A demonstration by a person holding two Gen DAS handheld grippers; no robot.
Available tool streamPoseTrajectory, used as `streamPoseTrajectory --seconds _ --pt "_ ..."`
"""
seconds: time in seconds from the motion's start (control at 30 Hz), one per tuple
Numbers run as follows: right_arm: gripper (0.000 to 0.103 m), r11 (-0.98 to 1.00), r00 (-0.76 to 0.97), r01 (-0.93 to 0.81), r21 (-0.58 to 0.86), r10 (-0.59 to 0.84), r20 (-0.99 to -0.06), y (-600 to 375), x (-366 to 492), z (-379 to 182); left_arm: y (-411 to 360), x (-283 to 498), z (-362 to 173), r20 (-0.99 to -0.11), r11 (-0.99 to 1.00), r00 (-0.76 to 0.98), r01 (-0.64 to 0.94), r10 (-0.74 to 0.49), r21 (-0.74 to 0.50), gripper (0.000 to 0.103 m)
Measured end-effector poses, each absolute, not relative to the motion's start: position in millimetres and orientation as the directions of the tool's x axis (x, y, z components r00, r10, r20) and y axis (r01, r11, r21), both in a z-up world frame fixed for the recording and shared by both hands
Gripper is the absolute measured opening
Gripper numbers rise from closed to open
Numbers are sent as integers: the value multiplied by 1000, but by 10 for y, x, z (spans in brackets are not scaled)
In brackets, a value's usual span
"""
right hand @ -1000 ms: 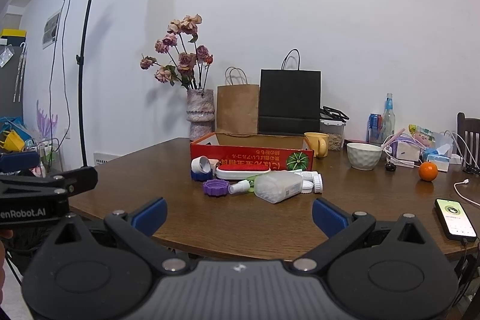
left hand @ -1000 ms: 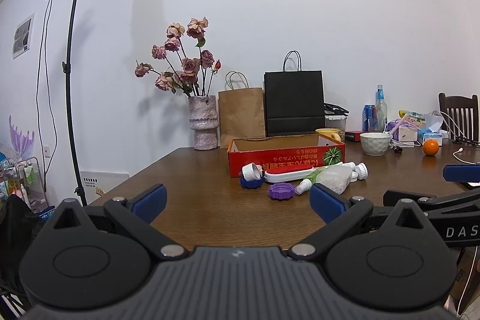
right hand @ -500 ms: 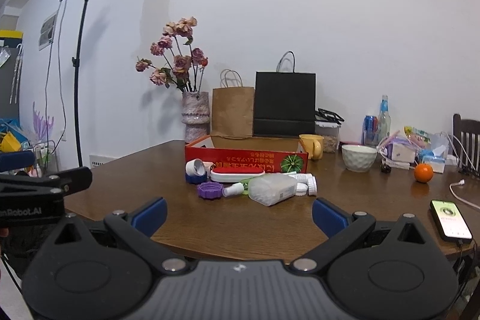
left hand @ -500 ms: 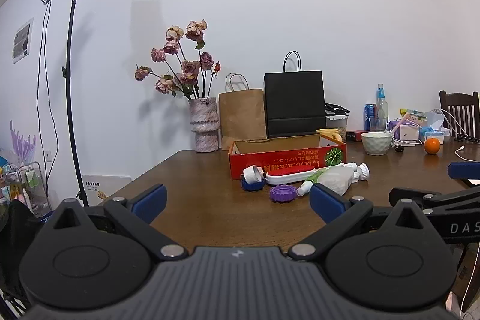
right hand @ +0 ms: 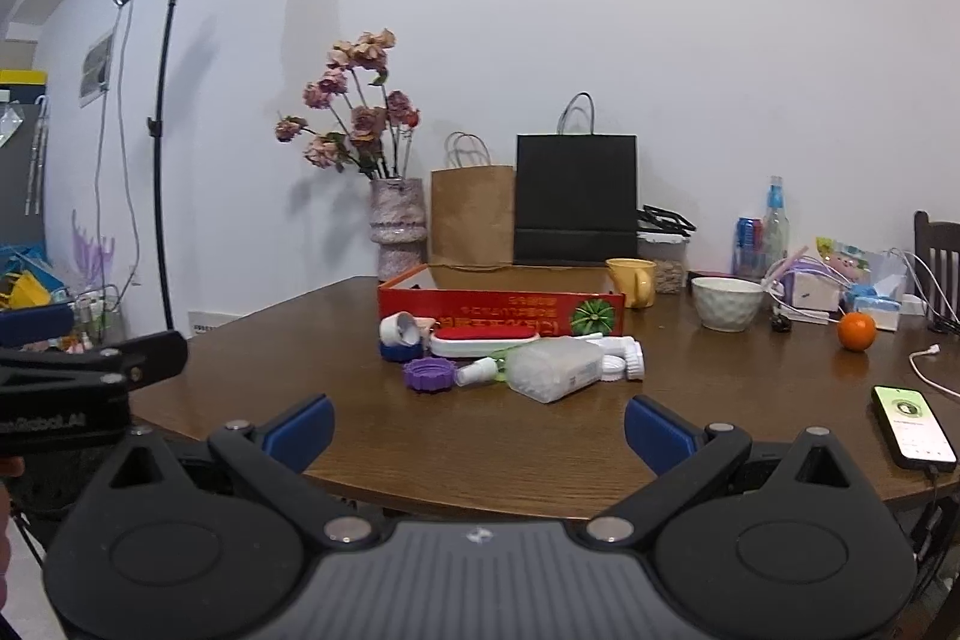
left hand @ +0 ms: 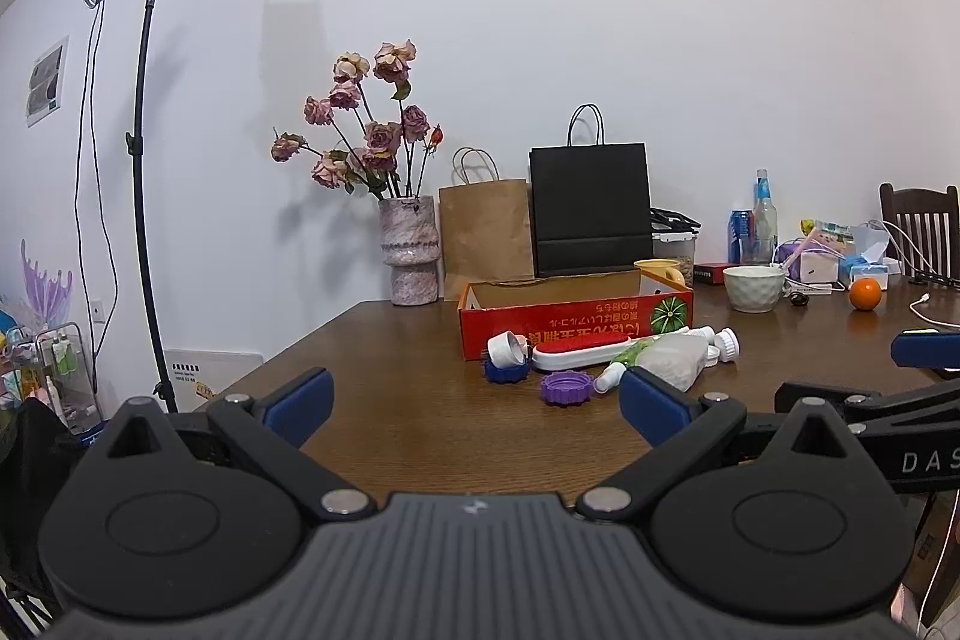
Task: Organize rigid objects
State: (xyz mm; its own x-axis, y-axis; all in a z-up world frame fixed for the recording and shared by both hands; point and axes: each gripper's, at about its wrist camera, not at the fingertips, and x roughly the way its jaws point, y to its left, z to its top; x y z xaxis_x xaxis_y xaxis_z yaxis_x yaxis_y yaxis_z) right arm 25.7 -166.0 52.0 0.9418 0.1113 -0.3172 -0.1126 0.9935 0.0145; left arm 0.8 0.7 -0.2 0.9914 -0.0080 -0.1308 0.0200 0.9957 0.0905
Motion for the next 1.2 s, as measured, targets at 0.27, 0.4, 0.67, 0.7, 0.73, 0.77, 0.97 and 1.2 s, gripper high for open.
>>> streamPoseTrajectory --seconds 0.27,0.4,0.67,0.7,0.73,0.77,0.97,1.2 --pt "103 994 943 -112 11 110 -315 -1638 254 519 13 10 -1 -134 996 991 21 -9 89 103" --pt "103 994 943 -111 12 109 -314 -1630 253 517 17 10 2 -135 996 991 21 -9 88 103" --pt "103 994 942 -105 16 104 -319 -1661 265 506 19 16 11 -147 996 989 31 -18 84 103" --pt "103 995 943 -101 13 100 -318 -1670 288 507 23 31 21 -150 996 988 35 -22 85 103" --pt "103 995 944 -97 7 94 -315 -1684 318 511 30 70 38 -160 996 987 46 -33 82 103" --pt "103 996 948 -94 -5 88 -306 -1697 359 516 41 134 59 -173 995 983 66 -53 74 103" --pt "103 998 954 -55 -25 45 -296 -1877 847 532 95 701 119 -217 998 975 53 -42 42 103" --pt "103 997 946 -78 -19 68 -316 -2177 1510 324 73 1366 28 -311 1000 950 -4 2 -7 103"
